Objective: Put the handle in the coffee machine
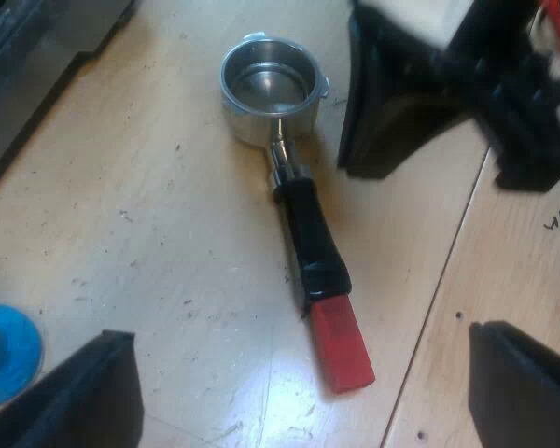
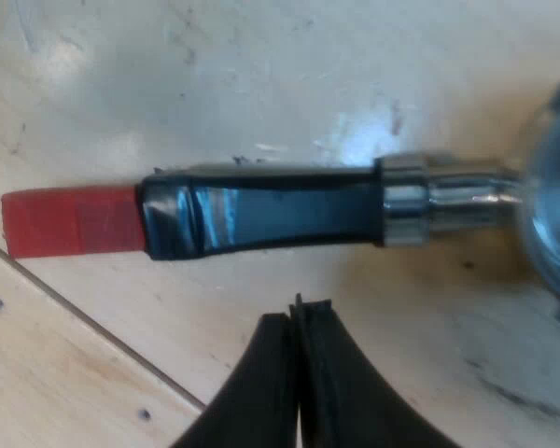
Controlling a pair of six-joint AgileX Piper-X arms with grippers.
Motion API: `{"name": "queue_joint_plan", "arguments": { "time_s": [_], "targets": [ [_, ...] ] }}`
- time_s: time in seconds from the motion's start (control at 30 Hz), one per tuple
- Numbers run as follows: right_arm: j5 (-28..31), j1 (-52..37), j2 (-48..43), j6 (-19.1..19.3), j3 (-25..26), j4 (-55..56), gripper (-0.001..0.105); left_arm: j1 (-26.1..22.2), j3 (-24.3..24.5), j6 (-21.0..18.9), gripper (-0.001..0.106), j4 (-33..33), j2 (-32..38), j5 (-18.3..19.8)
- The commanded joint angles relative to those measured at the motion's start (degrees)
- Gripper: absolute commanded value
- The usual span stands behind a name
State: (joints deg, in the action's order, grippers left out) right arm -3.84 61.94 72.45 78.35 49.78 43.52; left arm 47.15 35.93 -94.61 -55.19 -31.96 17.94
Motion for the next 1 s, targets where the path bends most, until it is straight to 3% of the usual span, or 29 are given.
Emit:
{"name": "queue_joint_plan", "arguments": {
  "time_s": [0.03, 0.1, 0.17, 0.23, 0.33, 0.4, 0.5, 0.53, 0.87, 1.0],
  "targets": [
    [0.79, 0.05, -3.03, 0.36, 1.62, 5.22, 0.000, 0.01, 0.40, -0.87, 0.074, 0.38, 0.12, -0.38],
    [2.70, 0.05, -5.54, 0.68, 3.15, 8.32, 0.003, 0.01, 0.40, -0.87, 0.074, 1.55, 0.12, -0.27],
    [5.07, 0.05, -7.04, 1.72, 4.39, 10.24, 0.014, 0.01, 0.40, -0.87, 0.074, 3.02, 0.12, -0.11],
    [7.08, -0.07, -8.20, 2.90, 5.61, 11.81, 0.031, 0.01, 0.40, -0.87, 0.074, 4.50, 0.12, -0.12],
    [8.93, -1.91, -9.65, 4.89, 8.38, 15.17, 0.071, 0.01, 0.40, -1.68, 0.078, 7.08, 0.12, -0.12],
    [8.94, -3.57, -9.65, 6.46, 9.81, 16.90, 0.083, 0.01, 0.40, -1.66, 0.084, 7.11, 0.12, -0.12],
    [8.94, -5.74, -9.65, 8.07, 10.74, 18.01, 0.087, 0.01, 0.40, -1.66, 0.089, 6.83, 0.12, -0.12],
    [8.52, -8.20, -9.65, 10.22, 11.37, 18.78, 0.088, 0.01, 0.40, -2.03, 0.089, 6.60, 0.12, -0.12],
    [3.84, -15.18, -7.59, 20.45, 11.39, 19.81, 0.088, 1.90, 0.40, -10.04, 0.089, 5.87, 0.12, 0.14],
    [3.32, -16.21, -4.36, 23.56, 11.39, 19.41, 0.088, 7.63, 0.40, -12.25, 0.089, 5.87, 0.12, -5.87]
  ]
}}
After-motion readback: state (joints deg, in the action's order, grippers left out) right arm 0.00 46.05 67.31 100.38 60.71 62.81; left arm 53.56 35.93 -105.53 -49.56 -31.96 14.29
